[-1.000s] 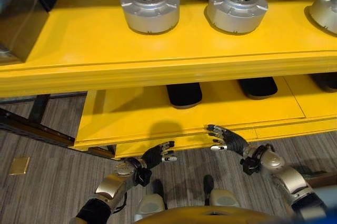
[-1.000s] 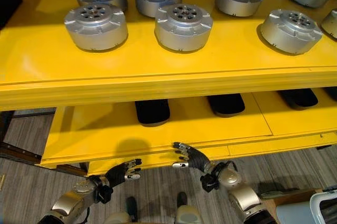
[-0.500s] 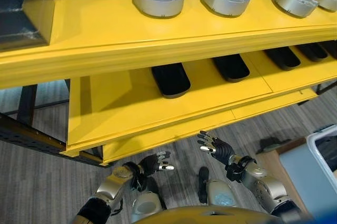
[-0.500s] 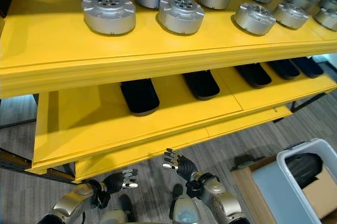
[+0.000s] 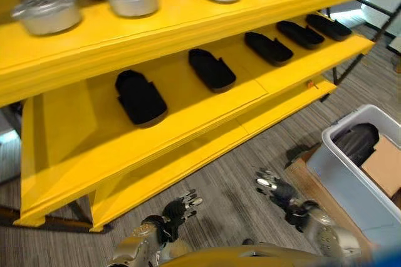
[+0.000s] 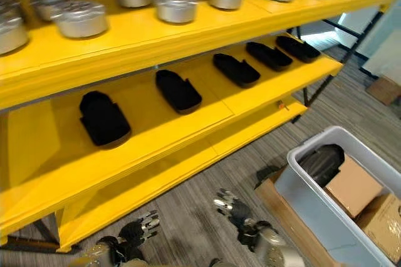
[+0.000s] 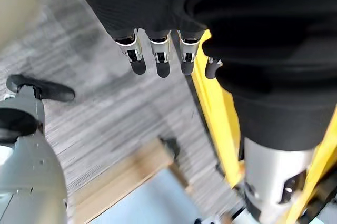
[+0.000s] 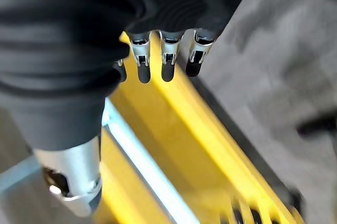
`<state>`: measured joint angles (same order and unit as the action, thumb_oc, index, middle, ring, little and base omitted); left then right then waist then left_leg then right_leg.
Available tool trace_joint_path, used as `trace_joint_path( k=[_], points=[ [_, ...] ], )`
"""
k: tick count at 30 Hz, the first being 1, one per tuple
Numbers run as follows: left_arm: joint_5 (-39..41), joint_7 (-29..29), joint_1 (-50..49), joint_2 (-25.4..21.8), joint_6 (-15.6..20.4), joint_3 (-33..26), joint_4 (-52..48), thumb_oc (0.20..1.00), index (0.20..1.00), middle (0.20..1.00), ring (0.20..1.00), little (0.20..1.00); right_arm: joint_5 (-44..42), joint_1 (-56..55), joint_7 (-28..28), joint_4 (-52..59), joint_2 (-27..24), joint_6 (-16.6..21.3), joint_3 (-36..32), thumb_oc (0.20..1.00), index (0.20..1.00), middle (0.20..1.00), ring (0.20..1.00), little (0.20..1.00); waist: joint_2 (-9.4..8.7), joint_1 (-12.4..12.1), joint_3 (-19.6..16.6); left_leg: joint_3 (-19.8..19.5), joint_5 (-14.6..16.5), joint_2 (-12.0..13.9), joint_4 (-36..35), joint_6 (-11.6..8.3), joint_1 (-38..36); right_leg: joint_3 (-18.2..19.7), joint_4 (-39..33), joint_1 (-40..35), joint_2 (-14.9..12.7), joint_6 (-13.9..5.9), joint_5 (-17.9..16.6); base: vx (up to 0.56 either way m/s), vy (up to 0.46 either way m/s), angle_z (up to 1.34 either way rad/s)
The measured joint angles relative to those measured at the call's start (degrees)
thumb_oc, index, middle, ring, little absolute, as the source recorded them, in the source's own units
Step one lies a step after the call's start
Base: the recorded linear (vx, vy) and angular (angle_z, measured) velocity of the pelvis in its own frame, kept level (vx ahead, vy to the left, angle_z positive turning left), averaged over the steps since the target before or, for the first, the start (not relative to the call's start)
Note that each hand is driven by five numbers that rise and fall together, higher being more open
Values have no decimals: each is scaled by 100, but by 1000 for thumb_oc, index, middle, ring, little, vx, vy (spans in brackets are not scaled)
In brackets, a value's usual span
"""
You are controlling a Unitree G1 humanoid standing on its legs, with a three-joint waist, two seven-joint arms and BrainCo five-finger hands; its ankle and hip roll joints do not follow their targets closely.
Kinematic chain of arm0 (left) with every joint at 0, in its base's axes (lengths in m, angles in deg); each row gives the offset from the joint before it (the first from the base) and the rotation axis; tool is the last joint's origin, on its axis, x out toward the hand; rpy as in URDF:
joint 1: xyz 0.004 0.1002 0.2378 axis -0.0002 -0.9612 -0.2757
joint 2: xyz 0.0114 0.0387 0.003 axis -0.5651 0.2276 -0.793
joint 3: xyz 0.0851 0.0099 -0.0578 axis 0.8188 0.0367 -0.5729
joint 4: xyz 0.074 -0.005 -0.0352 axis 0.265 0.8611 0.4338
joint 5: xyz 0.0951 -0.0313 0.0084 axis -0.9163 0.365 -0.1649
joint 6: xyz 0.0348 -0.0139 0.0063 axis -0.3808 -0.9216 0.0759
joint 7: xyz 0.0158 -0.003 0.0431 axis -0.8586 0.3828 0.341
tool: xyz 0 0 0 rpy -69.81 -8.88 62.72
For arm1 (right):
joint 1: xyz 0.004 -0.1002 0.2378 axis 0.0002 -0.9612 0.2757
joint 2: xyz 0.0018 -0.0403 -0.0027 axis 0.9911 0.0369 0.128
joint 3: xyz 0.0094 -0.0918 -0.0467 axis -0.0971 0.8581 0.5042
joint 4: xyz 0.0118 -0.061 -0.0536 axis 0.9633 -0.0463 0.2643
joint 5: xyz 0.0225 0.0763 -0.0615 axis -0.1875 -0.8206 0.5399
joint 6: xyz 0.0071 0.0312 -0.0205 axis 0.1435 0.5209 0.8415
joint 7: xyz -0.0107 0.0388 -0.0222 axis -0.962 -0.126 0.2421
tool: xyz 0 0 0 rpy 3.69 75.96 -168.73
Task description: Move parts from the plastic box to the shelf.
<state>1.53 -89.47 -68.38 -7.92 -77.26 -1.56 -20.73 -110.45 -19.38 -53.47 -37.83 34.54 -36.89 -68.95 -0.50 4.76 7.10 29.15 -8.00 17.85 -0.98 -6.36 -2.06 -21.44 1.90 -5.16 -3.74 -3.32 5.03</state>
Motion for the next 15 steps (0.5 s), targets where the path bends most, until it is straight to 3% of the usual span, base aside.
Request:
trace_joint_path(
  k=[2, 5, 7, 8, 9, 10, 11, 12, 13, 15],
  points=[
    [-3, -18, 53, -42, 25, 2, 16, 1000, 1000, 1000, 1000, 1000, 167, -64, -338, -80, -72, 188, -158, 1000, 1000, 1000, 1000, 1000, -99, 206, 49, -211, -290, 109, 86, 29, -71, 117, 345, 164, 6, 83, 252, 25, -326, -57],
    [75, -23, 139, -166, 146, 8, 10, 1000, 1000, 1000, 1000, 1000, 330, -96, -637, -96, -35, 363, -394, 1000, 1000, 1000, 1000, 1000, -230, 245, 71, -379, -628, 274, 247, 61, -151, 571, 663, 474, 152, 290, 416, 49, -275, -86],
    [224, 0, 211, -237, 242, 3, -6, 1000, 1000, 1000, 1000, 1000, 343, 36, -739, -96, -7, 440, -471, 1000, 1000, 1000, 1000, 1000, -329, 195, 163, -765, -756, 392, 827, 95, -93, 978, 782, 565, 225, 490, 386, 51, -99, -119],
    [364, 17, 185, -238, 256, -5, -90, 1000, 1000, 1000, 1000, 1000, 386, 142, -758, -93, -29, 469, -451, 1000, 1000, 1000, 1000, 1000, -373, 159, 250, -1062, -540, 389, 1237, -23, 38, 1207, 764, 489, 172, 591, 310, 158, -158, -118],
    [462, 9, 195, -216, 260, 7, -126, 1000, 1000, 1000, 1000, 1000, 401, 189, -790, -87, -48, 498, -456, 1000, 1000, 1000, 1000, 1000, -374, 160, 271, -1253, 0, 237, 1264, -221, 51, 1247, 659, 437, 139, 554, 244, 218, -182, -88],
    [501, 16, 247, -199, 273, -2, -152, 1000, 1000, 1000, 1000, 1000, 415, 187, -793, -87, -71, 500, -444, 1000, 1000, 1000, 1000, 1000, -352, 198, 260, -1250, 139, 148, 1200, -245, 100, 1219, 612, 400, 133, 547, 230, 282, -222, -75],
    [501, 146, 27, -245, 236, -106, -808, 1000, 1000, 1000, 1000, 1000, 508, 387, -845, -85, 32, 462, -379, 1000, 1000, 1000, 1000, 1000, -474, 239, 369, -2072, 908, -716, 871, -102, -84, 1764, 313, 163, 69, 616, 114, 161, -79, -147],
    [563, 124, -65, -237, 341, -105, -1051, 1000, 1000, 1000, 1000, 1000, 549, 533, -902, -78, 162, 463, -424, 1000, 1000, 1000, 1000, 1000, -532, -73, 393, -2708, 1161, -1609, 413, 343, -265, 2299, 185, 217, -56, 582, -68, 165, -78, -191],
    [558, 130, 44, -204, 312, -96, -1008, 1000, 1000, 1000, 1000, 1000, 554, 632, -979, 5, 217, 475, -456, 1000, 1000, 1000, 1000, 1000, -291, -56, 429, -2675, 1250, -2004, 348, 558, -162, 2427, -8, 78, 18, 532, -167, 180, -42, -156],
    [559, 199, 227, -110, 287, -129, -778, 1000, 1000, 1000, 1000, 1000, 556, 508, -1077, 95, 178, 441, -440, 1000, 1000, 1000, 1000, 1000, 189, 131, 430, -2648, 1176, -1946, 195, 686, -58, 2363, 14, -34, 427, 461, -17, 158, -6, -43]
  ],
)
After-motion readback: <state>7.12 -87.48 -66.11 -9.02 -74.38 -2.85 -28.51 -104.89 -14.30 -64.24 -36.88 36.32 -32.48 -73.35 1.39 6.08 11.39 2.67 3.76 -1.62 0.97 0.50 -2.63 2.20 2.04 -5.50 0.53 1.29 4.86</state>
